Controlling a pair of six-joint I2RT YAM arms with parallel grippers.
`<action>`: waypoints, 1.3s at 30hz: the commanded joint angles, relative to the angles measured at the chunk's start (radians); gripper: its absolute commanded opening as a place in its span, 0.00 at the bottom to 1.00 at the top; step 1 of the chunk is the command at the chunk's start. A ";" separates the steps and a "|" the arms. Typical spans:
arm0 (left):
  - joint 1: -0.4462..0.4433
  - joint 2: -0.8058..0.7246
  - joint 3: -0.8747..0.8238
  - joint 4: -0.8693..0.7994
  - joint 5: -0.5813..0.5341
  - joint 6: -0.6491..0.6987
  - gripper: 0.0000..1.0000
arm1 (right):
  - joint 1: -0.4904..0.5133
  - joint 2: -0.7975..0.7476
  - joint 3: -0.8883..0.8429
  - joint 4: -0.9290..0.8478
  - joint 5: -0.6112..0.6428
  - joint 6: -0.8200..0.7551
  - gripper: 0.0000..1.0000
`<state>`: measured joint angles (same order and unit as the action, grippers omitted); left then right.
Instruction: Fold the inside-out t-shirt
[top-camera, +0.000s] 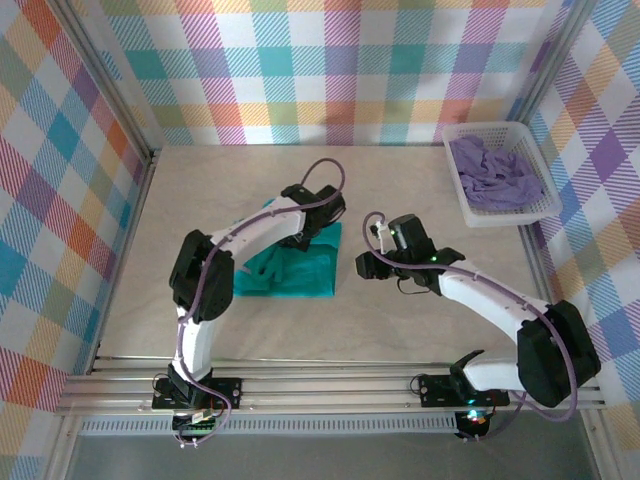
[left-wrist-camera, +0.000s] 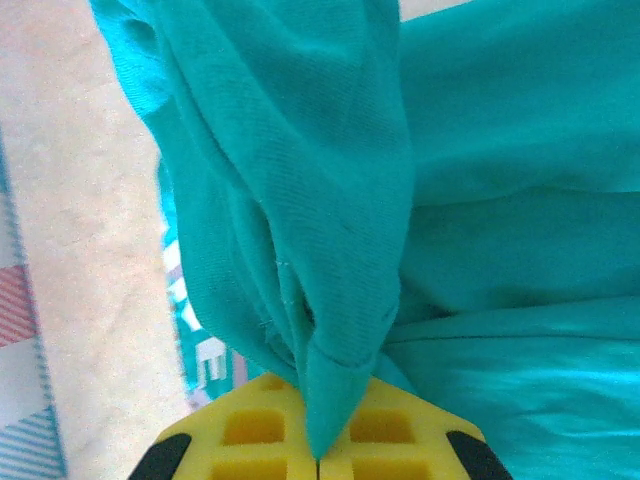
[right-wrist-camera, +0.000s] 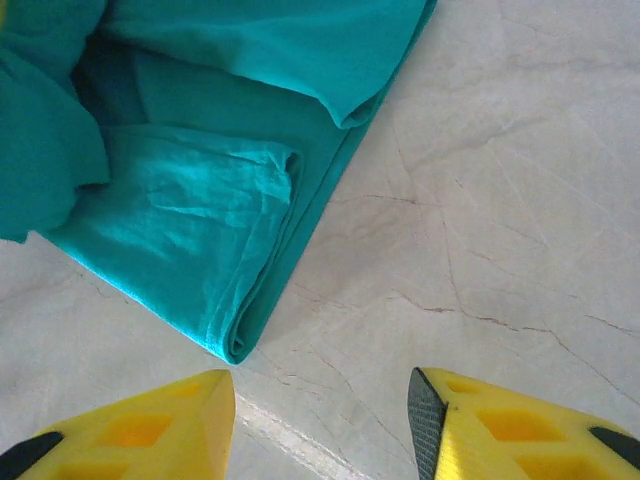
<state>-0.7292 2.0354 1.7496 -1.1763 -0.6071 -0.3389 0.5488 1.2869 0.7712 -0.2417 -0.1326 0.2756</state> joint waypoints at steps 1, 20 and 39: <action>-0.038 0.063 0.064 0.013 0.145 -0.047 0.03 | -0.010 -0.033 -0.029 -0.020 0.019 0.005 0.51; 0.076 -0.426 -0.474 0.612 0.616 -0.157 0.68 | -0.037 0.006 -0.050 0.204 -0.107 0.076 0.54; 0.428 -0.447 -0.862 0.843 0.692 -0.147 0.66 | 0.008 0.747 0.625 0.085 -0.136 0.125 0.42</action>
<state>-0.3038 1.5810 0.9173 -0.3702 0.0525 -0.5072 0.6170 2.0422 1.3746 -0.0746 -0.3119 0.3603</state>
